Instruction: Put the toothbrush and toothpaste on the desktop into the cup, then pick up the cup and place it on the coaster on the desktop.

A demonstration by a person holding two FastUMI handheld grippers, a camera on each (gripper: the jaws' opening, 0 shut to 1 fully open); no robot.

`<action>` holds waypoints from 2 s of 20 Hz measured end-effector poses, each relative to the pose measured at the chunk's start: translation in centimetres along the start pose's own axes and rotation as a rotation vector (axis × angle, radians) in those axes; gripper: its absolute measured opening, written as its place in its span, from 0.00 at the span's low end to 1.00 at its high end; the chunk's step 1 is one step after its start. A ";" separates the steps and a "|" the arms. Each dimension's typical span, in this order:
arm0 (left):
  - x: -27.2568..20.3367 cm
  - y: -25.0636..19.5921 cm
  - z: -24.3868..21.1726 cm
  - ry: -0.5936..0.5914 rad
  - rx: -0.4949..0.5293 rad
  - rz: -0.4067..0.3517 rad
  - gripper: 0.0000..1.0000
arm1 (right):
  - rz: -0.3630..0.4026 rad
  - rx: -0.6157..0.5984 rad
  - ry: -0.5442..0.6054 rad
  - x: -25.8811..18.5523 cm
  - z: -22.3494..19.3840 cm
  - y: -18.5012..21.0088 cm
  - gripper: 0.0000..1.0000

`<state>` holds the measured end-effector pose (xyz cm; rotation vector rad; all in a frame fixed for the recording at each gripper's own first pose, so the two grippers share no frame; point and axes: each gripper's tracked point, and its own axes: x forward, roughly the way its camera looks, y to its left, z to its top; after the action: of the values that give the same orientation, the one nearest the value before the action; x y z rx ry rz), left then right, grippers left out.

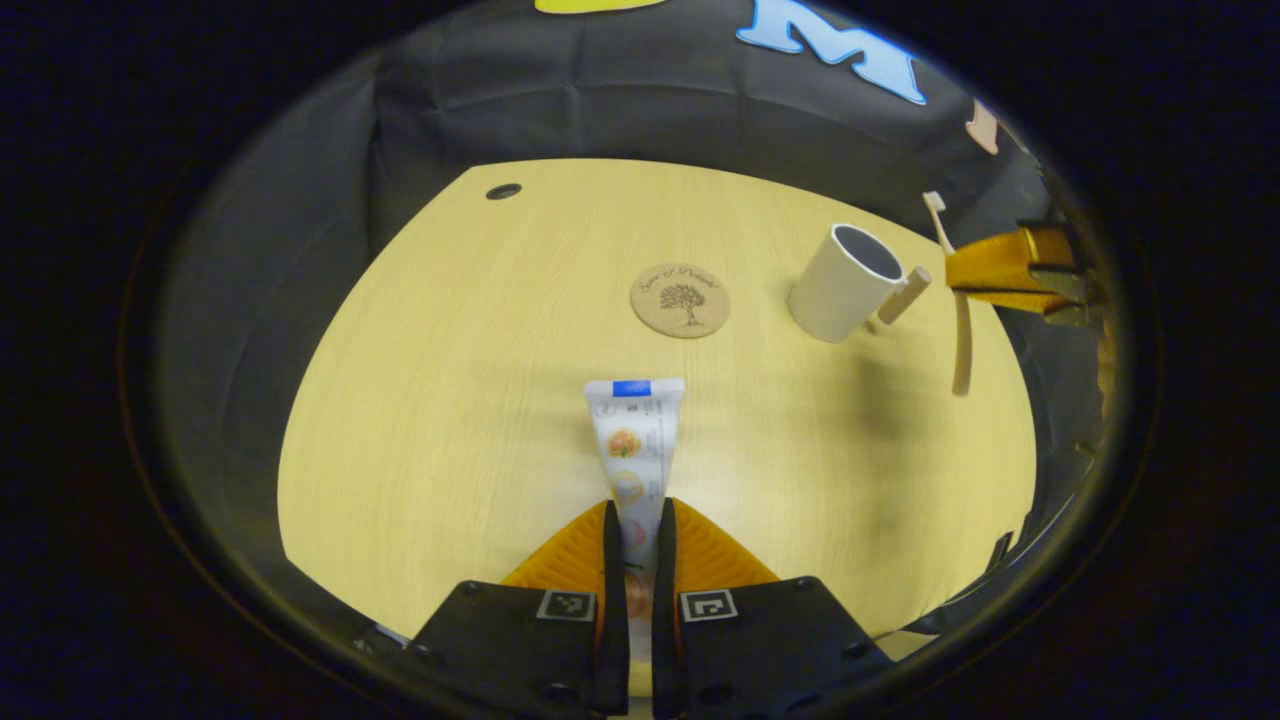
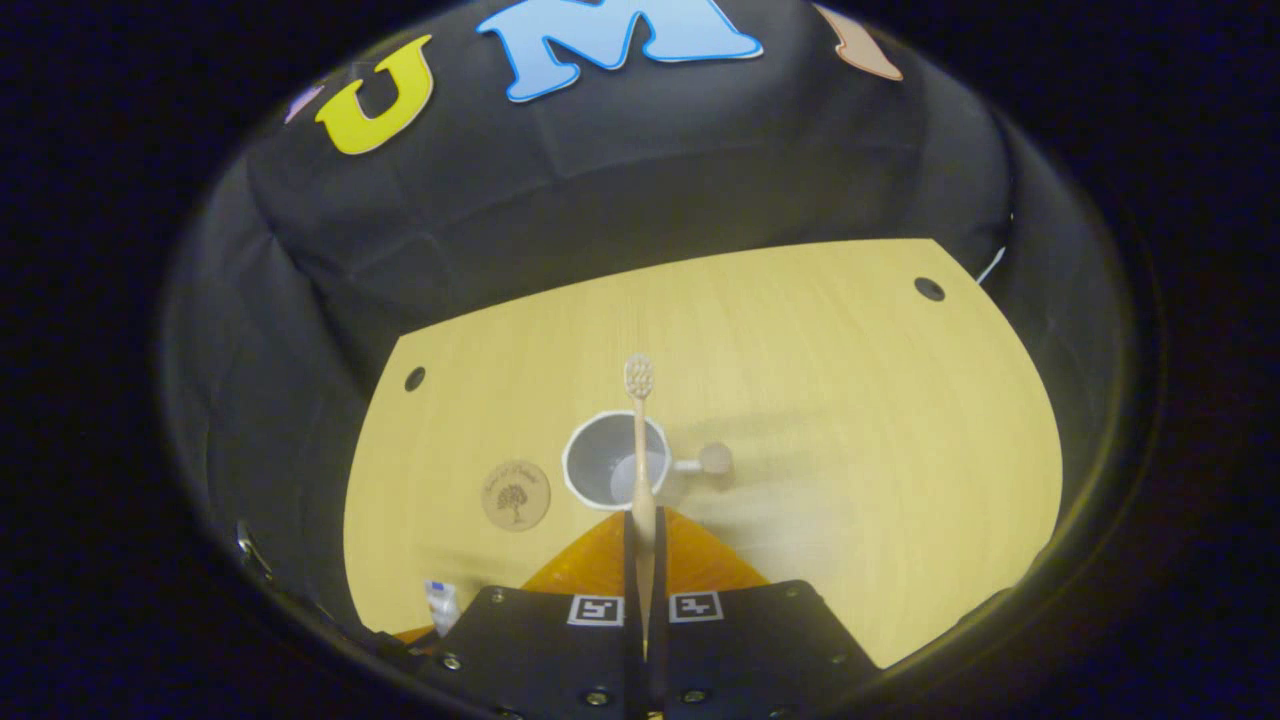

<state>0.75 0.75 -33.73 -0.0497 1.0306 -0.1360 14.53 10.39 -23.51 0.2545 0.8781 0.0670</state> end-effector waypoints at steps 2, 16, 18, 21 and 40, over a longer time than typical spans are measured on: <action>-0.4 1.0 -0.3 0.000 0.002 0.015 0.19 | 0.012 0.011 -0.030 0.8 1.9 0.9 0.02; -5.0 7.6 -3.5 0.023 -0.131 0.145 0.15 | -0.010 0.047 -0.141 7.6 7.6 1.2 0.02; -5.3 7.7 -3.7 0.026 -0.140 0.149 0.16 | -0.007 -0.018 -0.192 7.8 7.7 1.5 0.02; -4.9 7.6 -3.2 0.022 -0.139 0.152 0.16 | 0.022 -0.068 -0.260 7.5 7.6 2.8 0.03; -6.1 6.0 -1.3 -0.084 -0.193 0.129 0.17 | 0.075 -0.089 -0.229 3.1 5.2 2.7 0.17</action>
<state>-2.94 7.58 -29.88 -0.1623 0.9578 0.0822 20.66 12.47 -22.01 0.2076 0.6364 0.1439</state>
